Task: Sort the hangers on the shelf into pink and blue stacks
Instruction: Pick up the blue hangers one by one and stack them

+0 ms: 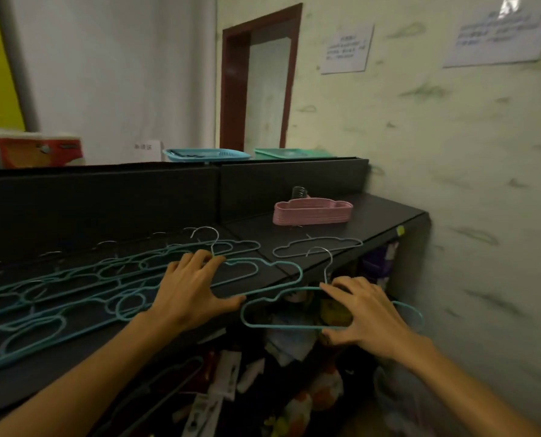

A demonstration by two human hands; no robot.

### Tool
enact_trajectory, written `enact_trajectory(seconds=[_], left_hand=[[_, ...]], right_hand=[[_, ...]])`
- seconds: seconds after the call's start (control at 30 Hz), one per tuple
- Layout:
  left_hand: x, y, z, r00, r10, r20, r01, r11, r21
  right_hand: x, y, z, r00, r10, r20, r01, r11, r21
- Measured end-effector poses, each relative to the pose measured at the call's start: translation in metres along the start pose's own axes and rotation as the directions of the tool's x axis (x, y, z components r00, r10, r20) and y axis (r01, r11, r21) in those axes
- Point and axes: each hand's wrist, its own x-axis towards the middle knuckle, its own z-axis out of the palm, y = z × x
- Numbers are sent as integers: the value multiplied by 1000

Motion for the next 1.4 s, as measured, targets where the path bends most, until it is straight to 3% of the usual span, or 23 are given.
enact_trajectory(seconds=[0.2,0.47,0.73,1.03,1.23,1.4], left_hand=[[75,35,44,999,51,8,-51,997,-53],[182,84,100,994,95,59,-86,988,-130],[249,118,143,983,131,129,-108,979,-172],[271,142,176,978,49,202,-12,983,-183],[273,150,188,988,-58,142,83,981,-175],[273,159,189,985,-108,134,130,977,-169]], right_hand=[[14,84,20,986,160,-52,-159,987,25],[73,203,18,904,364,-225,-385,922,-54],[144,269,24,797,536,-278,-530,842,105],[214,302,34,867,343,-361,-247,926,285],[242,314,37,926,66,-373,22,974,227],[251,320,40,935,-35,-353,118,969,217]])
